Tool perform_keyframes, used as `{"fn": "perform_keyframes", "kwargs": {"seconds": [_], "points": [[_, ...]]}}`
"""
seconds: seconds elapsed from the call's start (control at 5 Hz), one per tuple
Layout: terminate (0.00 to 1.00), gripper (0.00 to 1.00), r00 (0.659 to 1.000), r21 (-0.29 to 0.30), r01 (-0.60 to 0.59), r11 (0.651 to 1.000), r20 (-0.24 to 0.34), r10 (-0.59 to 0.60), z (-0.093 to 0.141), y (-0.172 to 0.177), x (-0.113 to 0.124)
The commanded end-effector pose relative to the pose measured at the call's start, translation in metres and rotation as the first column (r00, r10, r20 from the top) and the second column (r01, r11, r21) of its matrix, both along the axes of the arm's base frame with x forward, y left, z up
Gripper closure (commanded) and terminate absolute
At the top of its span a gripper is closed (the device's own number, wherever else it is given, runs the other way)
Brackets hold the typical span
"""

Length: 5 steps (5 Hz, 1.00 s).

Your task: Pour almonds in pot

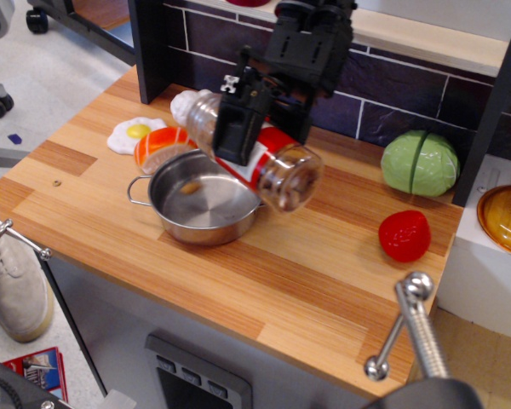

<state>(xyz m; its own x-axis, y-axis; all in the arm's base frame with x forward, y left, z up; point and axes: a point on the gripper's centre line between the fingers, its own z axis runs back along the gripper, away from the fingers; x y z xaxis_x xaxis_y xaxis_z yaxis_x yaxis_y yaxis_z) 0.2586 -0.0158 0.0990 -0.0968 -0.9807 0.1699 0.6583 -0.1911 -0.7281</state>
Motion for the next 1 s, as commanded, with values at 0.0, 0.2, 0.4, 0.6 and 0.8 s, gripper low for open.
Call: {"fn": "perform_keyframes", "kwargs": {"seconds": [0.0, 0.2, 0.4, 0.6, 0.8], "points": [[0.0, 1.0, 1.0, -0.106, -0.014, 0.994, -0.02, 0.012, 0.017, -0.008, -0.005], [0.0, 1.0, 0.997, -0.189, -0.028, 0.981, -0.077, 0.014, 0.024, -0.011, 0.0], [0.0, 1.0, 0.999, -0.213, -0.017, 0.977, -0.051, 0.006, 0.025, -0.012, -0.002], [0.0, 1.0, 0.998, -0.283, -0.029, 0.959, -0.068, 0.01, 0.027, -0.018, -0.02], [1.0, 1.0, 0.994, -0.354, -0.021, 0.935, -0.104, -0.017, 0.037, -0.021, -0.025]]}}
